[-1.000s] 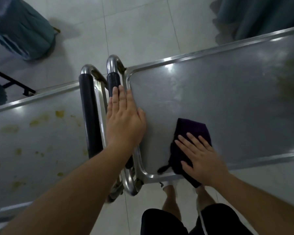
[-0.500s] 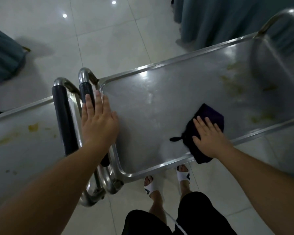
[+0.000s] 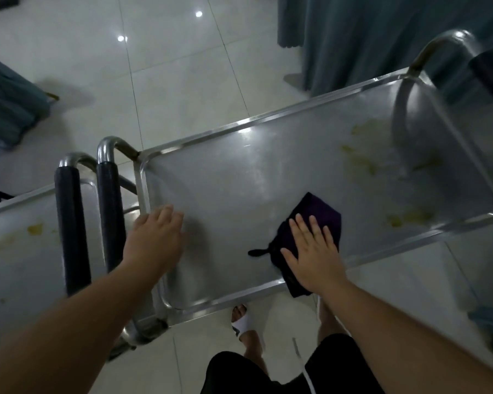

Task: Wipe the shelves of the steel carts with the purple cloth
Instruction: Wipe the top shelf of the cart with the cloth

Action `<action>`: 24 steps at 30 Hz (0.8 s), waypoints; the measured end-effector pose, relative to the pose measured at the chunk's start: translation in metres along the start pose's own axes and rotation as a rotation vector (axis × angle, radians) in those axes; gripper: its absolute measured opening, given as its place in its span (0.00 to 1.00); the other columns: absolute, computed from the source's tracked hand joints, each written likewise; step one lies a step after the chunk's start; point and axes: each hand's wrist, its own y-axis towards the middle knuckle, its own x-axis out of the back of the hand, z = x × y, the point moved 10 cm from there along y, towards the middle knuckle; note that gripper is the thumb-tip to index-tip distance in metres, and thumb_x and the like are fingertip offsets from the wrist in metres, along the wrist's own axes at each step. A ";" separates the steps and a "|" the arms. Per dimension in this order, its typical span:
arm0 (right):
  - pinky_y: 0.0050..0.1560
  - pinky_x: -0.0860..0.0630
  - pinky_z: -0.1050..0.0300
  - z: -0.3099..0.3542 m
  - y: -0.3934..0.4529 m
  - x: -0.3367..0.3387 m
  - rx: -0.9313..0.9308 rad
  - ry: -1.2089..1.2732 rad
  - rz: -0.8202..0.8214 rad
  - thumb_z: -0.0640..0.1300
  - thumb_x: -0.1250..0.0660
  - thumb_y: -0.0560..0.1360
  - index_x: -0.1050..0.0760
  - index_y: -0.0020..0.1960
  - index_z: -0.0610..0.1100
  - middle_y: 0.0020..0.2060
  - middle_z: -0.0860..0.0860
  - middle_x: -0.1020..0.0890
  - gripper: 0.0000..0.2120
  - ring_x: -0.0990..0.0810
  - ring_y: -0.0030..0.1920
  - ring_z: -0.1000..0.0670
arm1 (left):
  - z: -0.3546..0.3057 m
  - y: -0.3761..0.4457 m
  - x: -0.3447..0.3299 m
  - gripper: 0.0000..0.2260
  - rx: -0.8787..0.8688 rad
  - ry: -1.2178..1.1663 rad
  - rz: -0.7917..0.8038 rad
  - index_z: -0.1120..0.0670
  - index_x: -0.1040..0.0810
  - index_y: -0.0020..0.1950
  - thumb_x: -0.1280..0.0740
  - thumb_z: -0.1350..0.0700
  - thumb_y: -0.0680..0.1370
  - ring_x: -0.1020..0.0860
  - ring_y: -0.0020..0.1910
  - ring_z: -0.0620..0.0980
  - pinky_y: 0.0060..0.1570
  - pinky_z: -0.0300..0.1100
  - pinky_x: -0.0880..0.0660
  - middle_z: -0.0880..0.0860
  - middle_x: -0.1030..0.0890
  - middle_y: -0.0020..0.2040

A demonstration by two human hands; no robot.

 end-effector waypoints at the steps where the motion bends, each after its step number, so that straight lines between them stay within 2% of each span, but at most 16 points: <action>1: 0.83 0.59 0.43 0.000 -0.001 0.002 0.028 0.006 -0.031 0.65 0.57 0.84 0.62 0.84 0.49 0.84 0.53 0.60 0.35 0.61 0.84 0.47 | -0.017 0.001 0.001 0.23 0.011 -0.052 0.012 0.54 0.29 0.77 0.40 0.47 0.84 0.30 0.76 0.58 0.72 0.57 0.33 0.57 0.29 0.78; 4: 0.82 0.48 0.41 -0.009 -0.002 0.013 0.111 0.024 -0.099 0.60 0.49 0.84 0.47 0.85 0.47 0.84 0.51 0.46 0.33 0.49 0.84 0.46 | -0.076 0.004 0.011 0.23 0.045 -0.187 0.043 0.53 0.30 0.78 0.41 0.45 0.85 0.28 0.74 0.58 0.70 0.56 0.31 0.56 0.28 0.77; 6: 0.81 0.45 0.41 -0.020 -0.002 0.020 0.162 0.022 -0.119 0.58 0.46 0.84 0.43 0.84 0.48 0.83 0.52 0.42 0.31 0.45 0.83 0.47 | -0.117 0.008 0.019 0.24 0.065 -0.271 0.056 0.51 0.33 0.80 0.44 0.45 0.85 0.30 0.76 0.57 0.72 0.55 0.33 0.55 0.31 0.80; 13: 0.82 0.50 0.44 -0.092 0.003 0.038 0.366 -0.052 -0.051 0.60 0.49 0.84 0.46 0.85 0.52 0.84 0.56 0.46 0.32 0.51 0.84 0.51 | -0.217 0.036 0.045 0.26 0.199 -0.664 0.054 0.54 0.40 0.84 0.44 0.47 0.88 0.40 0.82 0.57 0.77 0.54 0.39 0.56 0.39 0.83; 17: 0.82 0.48 0.43 -0.170 0.010 0.062 0.340 -0.103 -0.093 0.60 0.47 0.82 0.43 0.84 0.53 0.83 0.56 0.43 0.32 0.49 0.84 0.51 | -0.242 0.056 0.049 0.27 0.238 -0.739 0.004 0.53 0.42 0.85 0.43 0.47 0.87 0.46 0.85 0.57 0.80 0.55 0.44 0.56 0.45 0.86; 20: 0.82 0.47 0.43 -0.230 0.009 0.079 0.326 -0.146 -0.131 0.60 0.47 0.82 0.41 0.84 0.52 0.83 0.55 0.41 0.32 0.46 0.83 0.50 | -0.247 0.073 0.045 0.27 0.300 -0.751 -0.058 0.53 0.41 0.85 0.41 0.49 0.87 0.48 0.85 0.57 0.82 0.53 0.48 0.57 0.45 0.86; 24: 0.81 0.45 0.41 -0.326 0.009 0.103 0.198 -0.152 -0.156 0.59 0.46 0.81 0.41 0.83 0.51 0.82 0.52 0.38 0.32 0.41 0.82 0.46 | -0.246 0.092 0.031 0.27 0.370 -0.739 -0.128 0.52 0.41 0.85 0.41 0.48 0.86 0.50 0.86 0.54 0.83 0.52 0.50 0.54 0.46 0.87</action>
